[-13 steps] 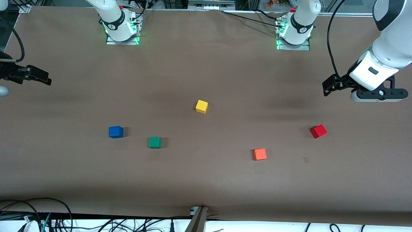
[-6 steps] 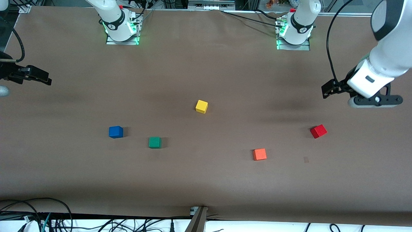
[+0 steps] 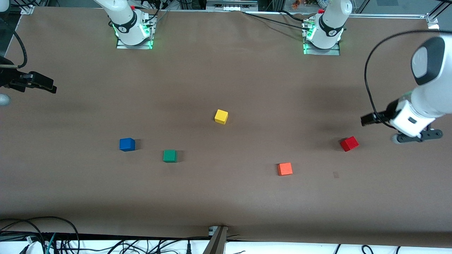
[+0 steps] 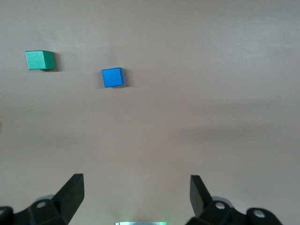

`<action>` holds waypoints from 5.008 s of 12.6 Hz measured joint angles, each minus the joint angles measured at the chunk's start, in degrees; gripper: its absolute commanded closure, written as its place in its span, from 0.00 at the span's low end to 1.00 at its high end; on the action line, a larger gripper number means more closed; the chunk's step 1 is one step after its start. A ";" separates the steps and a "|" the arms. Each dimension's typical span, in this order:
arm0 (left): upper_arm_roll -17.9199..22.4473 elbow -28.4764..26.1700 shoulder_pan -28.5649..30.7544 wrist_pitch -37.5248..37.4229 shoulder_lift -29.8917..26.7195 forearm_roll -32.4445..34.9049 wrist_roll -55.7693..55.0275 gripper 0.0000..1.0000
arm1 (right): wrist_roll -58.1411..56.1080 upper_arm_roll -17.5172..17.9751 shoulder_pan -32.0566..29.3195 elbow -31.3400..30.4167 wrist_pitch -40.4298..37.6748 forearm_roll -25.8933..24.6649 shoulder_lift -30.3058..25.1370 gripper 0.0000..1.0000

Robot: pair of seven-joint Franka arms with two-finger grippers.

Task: Pass red block to right arm, stack on blue
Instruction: 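Lower the left gripper onto the red cube and close on it, then carry the red cube with the left gripper while the right gripper approaches, then close the right gripper on the red cube held by the left gripper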

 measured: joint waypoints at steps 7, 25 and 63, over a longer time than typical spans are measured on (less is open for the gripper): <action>0.30 -10.18 2.34 26.19 9.70 0.00 -3.85 0.00 | 0.00 0.21 0.09 0.06 0.02 0.02 0.62 0.00; 0.01 -16.09 3.23 37.01 16.58 4.57 2.62 1.00 | 0.00 0.67 0.37 0.07 -0.11 9.86 5.60 0.00; -26.88 -3.12 -8.84 20.49 28.66 -106.12 150.22 1.00 | -21.78 1.28 18.73 -11.58 15.28 90.12 28.80 0.00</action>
